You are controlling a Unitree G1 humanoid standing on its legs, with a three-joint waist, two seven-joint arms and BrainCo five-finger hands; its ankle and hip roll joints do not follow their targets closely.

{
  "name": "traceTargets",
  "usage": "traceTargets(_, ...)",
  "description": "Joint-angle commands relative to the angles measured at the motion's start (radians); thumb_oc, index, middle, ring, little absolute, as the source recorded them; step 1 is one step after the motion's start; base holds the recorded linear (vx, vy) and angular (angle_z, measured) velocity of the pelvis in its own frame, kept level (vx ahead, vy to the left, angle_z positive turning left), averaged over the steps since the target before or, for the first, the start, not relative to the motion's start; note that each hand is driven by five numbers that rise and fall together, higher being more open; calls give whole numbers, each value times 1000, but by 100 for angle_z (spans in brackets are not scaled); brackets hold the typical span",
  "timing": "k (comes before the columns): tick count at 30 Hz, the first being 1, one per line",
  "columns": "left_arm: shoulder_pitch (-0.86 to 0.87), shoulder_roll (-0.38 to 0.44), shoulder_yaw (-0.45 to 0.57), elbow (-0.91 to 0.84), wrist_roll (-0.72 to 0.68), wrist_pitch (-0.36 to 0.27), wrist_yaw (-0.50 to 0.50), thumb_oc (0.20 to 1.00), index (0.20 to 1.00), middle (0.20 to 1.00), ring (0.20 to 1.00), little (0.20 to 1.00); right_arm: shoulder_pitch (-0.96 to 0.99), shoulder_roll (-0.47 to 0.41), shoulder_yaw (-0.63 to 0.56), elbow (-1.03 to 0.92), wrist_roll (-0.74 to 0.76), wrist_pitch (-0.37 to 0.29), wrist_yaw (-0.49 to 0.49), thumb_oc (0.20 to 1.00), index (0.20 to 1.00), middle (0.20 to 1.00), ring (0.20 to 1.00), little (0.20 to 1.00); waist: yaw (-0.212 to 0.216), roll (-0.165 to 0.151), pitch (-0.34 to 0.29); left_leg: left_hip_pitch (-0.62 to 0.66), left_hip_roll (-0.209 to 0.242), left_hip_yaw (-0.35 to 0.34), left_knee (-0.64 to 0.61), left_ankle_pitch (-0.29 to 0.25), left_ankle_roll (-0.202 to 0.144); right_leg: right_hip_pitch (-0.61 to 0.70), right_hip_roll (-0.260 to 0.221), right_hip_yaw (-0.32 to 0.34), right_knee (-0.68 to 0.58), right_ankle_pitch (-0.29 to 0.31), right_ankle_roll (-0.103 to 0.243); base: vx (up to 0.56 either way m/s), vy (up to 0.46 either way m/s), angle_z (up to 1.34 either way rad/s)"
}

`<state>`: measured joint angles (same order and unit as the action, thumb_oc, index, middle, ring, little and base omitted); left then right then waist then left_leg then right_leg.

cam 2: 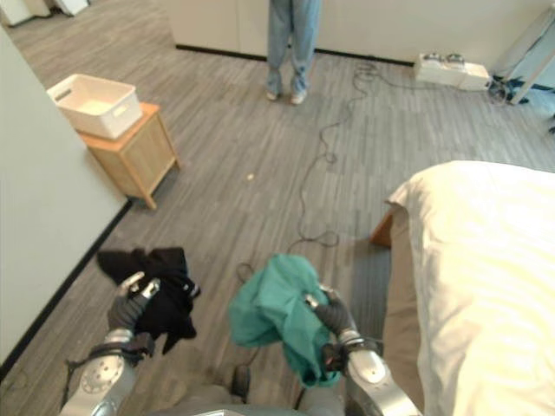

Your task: Tidy up the quilt and then pick up the clothes from the bed and put them into the laundry hamper.

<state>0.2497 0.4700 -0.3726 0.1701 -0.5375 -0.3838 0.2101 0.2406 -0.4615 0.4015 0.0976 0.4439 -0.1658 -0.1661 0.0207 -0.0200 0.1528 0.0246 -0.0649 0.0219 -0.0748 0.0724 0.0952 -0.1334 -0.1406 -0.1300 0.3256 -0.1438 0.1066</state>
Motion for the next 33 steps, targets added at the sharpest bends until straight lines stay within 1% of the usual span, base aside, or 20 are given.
traceTargets(1,-120,-54,-36,-131,64,-56,26,200,200,200,200,200,-60,-39,0,-31,42,-98,14,200,200,200,200,200,-8,-24,4,3,72,-12,11,-47,-89,190,73,-71,-318,152,9,62,-45,15)
traceTargets(2,-127,-55,-40,-139,67,-43,40,200,200,200,200,200,-71,-38,3,-26,42,-95,15,200,200,200,200,200,-7,-24,1,6,74,-7,11,-48,-94,196,74,-72,-328,155,11,116,-50,-44)
traceTargets(3,-145,-60,-46,-144,65,-4,68,200,200,200,200,200,-96,-38,15,-13,44,-83,16,200,200,200,200,200,-11,-20,-4,13,80,6,7,-50,-104,208,79,-65,-351,160,11,93,-17,-90)
traceTargets(5,-155,-71,-55,-123,61,9,85,200,200,200,200,200,-109,-39,31,-6,31,-83,20,200,200,200,200,200,-21,-16,-10,18,85,20,3,-52,-110,211,87,-57,-371,163,7,78,-2,-89)
traceTargets(6,-173,-124,-81,-22,57,153,-114,200,200,200,200,200,-73,47,-27,25,82,31,-35,200,200,200,200,200,21,0,34,-37,-6,-36,2,-35,-65,210,107,-82,-373,133,-1,36,2,-40)
traceTargets(8,-170,-126,-84,-33,57,169,-106,200,200,200,200,200,-75,44,-21,24,78,39,-30,200,200,200,200,200,20,0,28,-34,-6,-36,3,-35,-66,217,109,-81,-382,135,-4,25,-12,0)
traceTargets(11,-167,-126,-84,-24,50,170,-110,200,200,200,200,200,-78,40,-15,27,82,43,-24,200,200,200,200,200,19,-1,23,-28,-3,-31,7,-39,-69,222,108,-82,-379,133,-5,53,1,2)
traceTargets(14,-156,-123,-81,-31,50,174,-111,200,200,200,200,200,-81,32,-13,18,73,64,-20,200,200,200,200,200,20,0,22,-28,7,-24,26,-48,-69,217,100,-89,-353,121,-6,64,37,4)
traceTargets(15,-149,-121,-81,-38,47,174,-101,200,200,200,200,200,-82,27,-11,9,69,75,-19,200,200,200,200,200,22,1,26,-31,14,-13,45,-56,-67,213,91,-99,-326,110,-6,70,61,7)
traceTargets(18,-149,-117,-72,-45,41,180,-95,200,200,200,200,200,-87,27,-8,8,67,76,-19,200,200,200,200,200,25,1,31,-37,23,2,84,-75,-59,201,72,-113,-263,87,-1,88,65,8)
traceTargets(23,-145,-92,-64,-80,47,195,-96,200,200,200,200,200,-106,26,-7,-13,67,95,-18,200,200,200,200,200,37,-2,61,-80,21,22,195,-131,-13,158,27,-117,-65,62,11,77,87,2)
traceTargets(24,-149,-85,-65,-93,44,209,-89,200,200,200,200,200,-114,28,-3,-27,66,108,-35,200,200,200,200,200,42,1,75,-94,9,34,228,-161,25,116,-4,-105,114,84,33,95,140,1)
traceTargets(25,-151,-83,-66,-95,43,213,-88,200,200,200,200,200,-115,28,-2,-29,62,110,-41,200,200,200,200,200,41,6,78,-94,10,31,231,-164,30,103,-5,-101,161,92,35,146,211,-2)
traceTargets(26,-154,-79,-75,-92,41,220,-88,200,200,200,200,200,-109,33,6,-32,55,108,-64,200,200,200,200,200,32,31,97,-82,19,15,232,-170,44,44,-9,-88,349,109,31,119,132,-5)
traceTargets(27,-155,-81,-79,-88,42,223,-88,200,200,200,200,200,-107,36,7,-30,63,103,-75,200,200,200,200,200,32,33,106,-78,15,15,233,-171,49,8,-26,-85,407,108,27,168,106,2)
traceTargets(28,-153,-83,-82,-83,49,219,-85,200,200,200,200,200,-106,39,4,-25,69,95,-81,200,200,200,200,200,31,36,118,-70,14,14,241,-179,51,-35,-47,-96,424,113,20,201,-9,4)
traceTargets(30,-143,-81,-79,-85,49,210,-95,200,200,200,200,200,-95,36,-8,-26,57,85,-75,200,200,200,200,200,20,31,131,-55,4,6,255,-201,47,-87,-59,-104,351,132,14,304,-100,-3)
traceTargets(31,-129,-69,-69,-101,40,216,-108,200,200,200,200,200,-78,22,-22,-37,56,80,-55,200,200,200,200,200,1,23,142,-28,-3,-5,260,-232,34,-95,-44,-94,215,142,12,293,-133,-9)
traceTargets(32,-129,-66,-68,-102,36,218,-111,200,200,200,200,200,-75,19,-25,-38,58,80,-50,200,200,200,200,200,-5,20,142,-26,-4,-8,257,-233,31,-96,-39,-94,173,151,11,580,-298,-6)
traceTargets(33,-125,-63,-78,-81,31,210,-121,200,200,200,200,200,-65,0,-40,-45,78,90,-10,200,200,200,200,200,-40,-6,146,17,-20,-16,241,-276,17,-114,-47,-89,-94,232,31,588,-315,-1)
